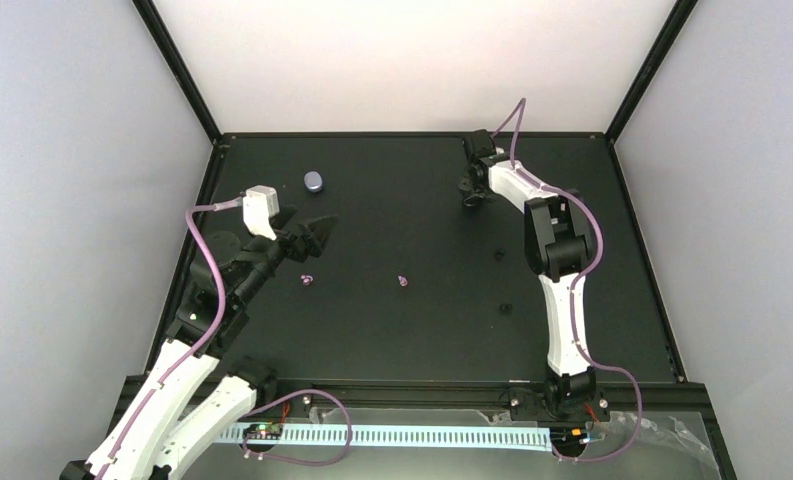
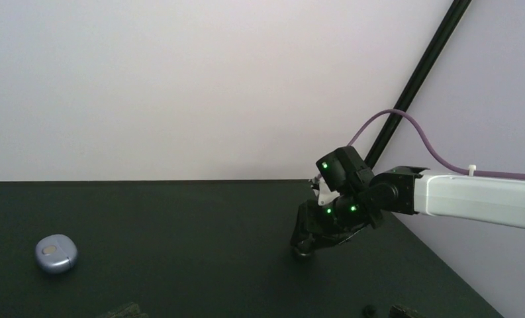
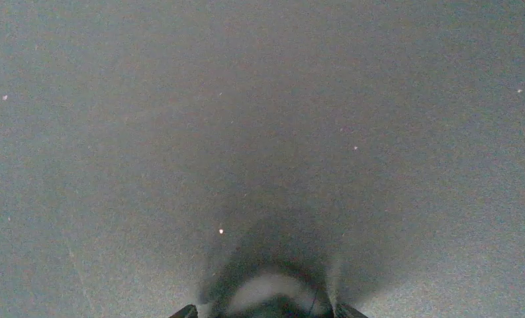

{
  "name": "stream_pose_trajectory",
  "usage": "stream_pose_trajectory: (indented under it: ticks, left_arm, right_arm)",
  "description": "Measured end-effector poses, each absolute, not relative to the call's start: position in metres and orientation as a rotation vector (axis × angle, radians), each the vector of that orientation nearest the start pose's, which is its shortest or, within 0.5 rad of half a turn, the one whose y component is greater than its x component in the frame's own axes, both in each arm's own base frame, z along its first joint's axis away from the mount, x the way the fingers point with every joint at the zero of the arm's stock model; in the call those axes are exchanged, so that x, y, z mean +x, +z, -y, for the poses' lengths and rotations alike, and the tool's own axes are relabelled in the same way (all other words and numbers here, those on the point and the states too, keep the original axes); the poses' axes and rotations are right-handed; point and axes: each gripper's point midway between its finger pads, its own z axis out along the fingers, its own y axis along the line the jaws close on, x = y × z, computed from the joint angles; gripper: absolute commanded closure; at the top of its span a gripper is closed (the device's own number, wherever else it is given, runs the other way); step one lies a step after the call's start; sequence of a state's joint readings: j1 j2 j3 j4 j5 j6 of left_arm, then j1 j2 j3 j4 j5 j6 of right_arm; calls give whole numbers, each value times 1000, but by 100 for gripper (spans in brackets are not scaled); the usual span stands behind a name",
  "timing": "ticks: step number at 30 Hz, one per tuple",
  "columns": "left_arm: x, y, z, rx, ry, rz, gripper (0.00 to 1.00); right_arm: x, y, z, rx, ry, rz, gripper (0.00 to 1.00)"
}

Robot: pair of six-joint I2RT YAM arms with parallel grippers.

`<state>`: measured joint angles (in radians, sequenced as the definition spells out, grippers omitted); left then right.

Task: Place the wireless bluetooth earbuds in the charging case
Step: Pick up the charging case at the center of the board.

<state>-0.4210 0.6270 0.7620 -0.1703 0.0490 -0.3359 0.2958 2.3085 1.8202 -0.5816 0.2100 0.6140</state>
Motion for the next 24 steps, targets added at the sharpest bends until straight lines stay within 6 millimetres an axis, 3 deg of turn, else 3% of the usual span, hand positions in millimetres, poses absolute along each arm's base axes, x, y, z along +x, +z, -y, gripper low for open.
stream_pose_trajectory:
  ticks: [8, 17, 21, 24]
  left_arm:
    - [256, 354, 125, 113, -629, -1630, 1]
    - [253, 358, 127, 123, -641, -1618, 1]
    - [252, 357, 128, 132, -650, -1618, 1]
    - [251, 357, 130, 139, -656, -1617, 1]
  right_arm:
    - [522, 32, -144, 356, 8, -2586, 51]
    - [471, 30, -154, 238, -13, -2632, 55]
    - [448, 31, -158, 192, -23, -2646, 37]
    - [447, 35, -162, 189, -19, -2633, 26]
